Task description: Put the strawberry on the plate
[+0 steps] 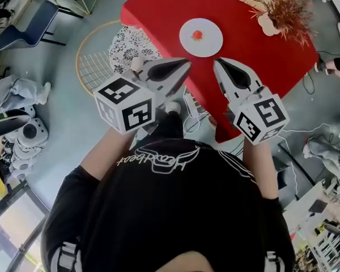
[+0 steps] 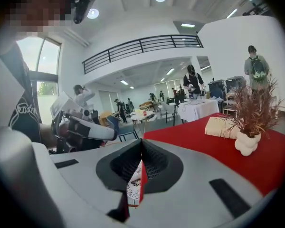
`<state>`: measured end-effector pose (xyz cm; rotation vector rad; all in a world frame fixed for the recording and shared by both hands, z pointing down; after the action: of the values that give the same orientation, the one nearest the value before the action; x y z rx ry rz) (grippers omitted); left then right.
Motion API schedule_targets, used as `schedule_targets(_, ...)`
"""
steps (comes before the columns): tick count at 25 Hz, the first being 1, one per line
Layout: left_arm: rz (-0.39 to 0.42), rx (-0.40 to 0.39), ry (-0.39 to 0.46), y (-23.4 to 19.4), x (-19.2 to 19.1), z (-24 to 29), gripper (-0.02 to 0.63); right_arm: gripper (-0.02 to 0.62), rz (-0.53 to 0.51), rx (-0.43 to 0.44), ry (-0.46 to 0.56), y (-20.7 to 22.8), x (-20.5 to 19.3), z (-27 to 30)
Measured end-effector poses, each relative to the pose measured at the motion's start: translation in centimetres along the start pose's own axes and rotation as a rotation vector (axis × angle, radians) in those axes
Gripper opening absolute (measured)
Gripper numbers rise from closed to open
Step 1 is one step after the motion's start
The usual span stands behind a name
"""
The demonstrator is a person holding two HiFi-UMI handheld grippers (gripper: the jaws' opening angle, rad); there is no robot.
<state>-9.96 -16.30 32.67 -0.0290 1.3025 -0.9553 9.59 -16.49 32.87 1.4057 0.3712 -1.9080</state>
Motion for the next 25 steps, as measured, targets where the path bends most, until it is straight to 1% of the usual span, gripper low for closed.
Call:
schedule_targets(5, 0.021, 0.042, 0.094, 7.2, -2.7, -3.3, 0.008, 0.008, -0.033, 0.040, 0.040, -4.4, -1.2, -6.5)
schedule_targets(9, 0.077, 0.053, 0.119, 13.8, -6.5, -4.7, 0.008, 0.008, -0.053, 0.089, 0.065, -7.8, -3.2, -12.9)
schedule_targets(13, 0.078, 0.038, 0.144, 20.2, -10.7, -6.3, 0.008, 0.008, -0.041, 0.121, 0.067, -11.4, -6.0, -19.2)
schedule_targets(15, 0.097, 0.044, 0.150, 23.0, -12.1, -7.1, 0.008, 0.008, -0.047, 0.136, 0.073, -13.0, -6.9, -22.0)
schedule_targets(20, 0.150, 0.043, 0.171, 28.2, -14.1, -8.8, 0.008, 0.008, -0.068, 0.167, 0.104, -15.6, -7.7, -27.5)
schedule_targets(25, 0.177, 0.050, 0.169, 31.2, -15.5, -9.6, 0.008, 0.008, -0.076, 0.175, 0.114, -17.0, -8.4, -30.7)
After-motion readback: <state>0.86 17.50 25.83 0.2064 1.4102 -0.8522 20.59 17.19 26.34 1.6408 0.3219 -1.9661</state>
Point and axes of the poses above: the fingertips, and each gripper's own axes: z forward along the fingers, y to its right, x out of its top, the point moved 9 cm from there along -z, backward along the fingers, and after that the axes turned 3 degrees about -y, right-handed, at the moved point
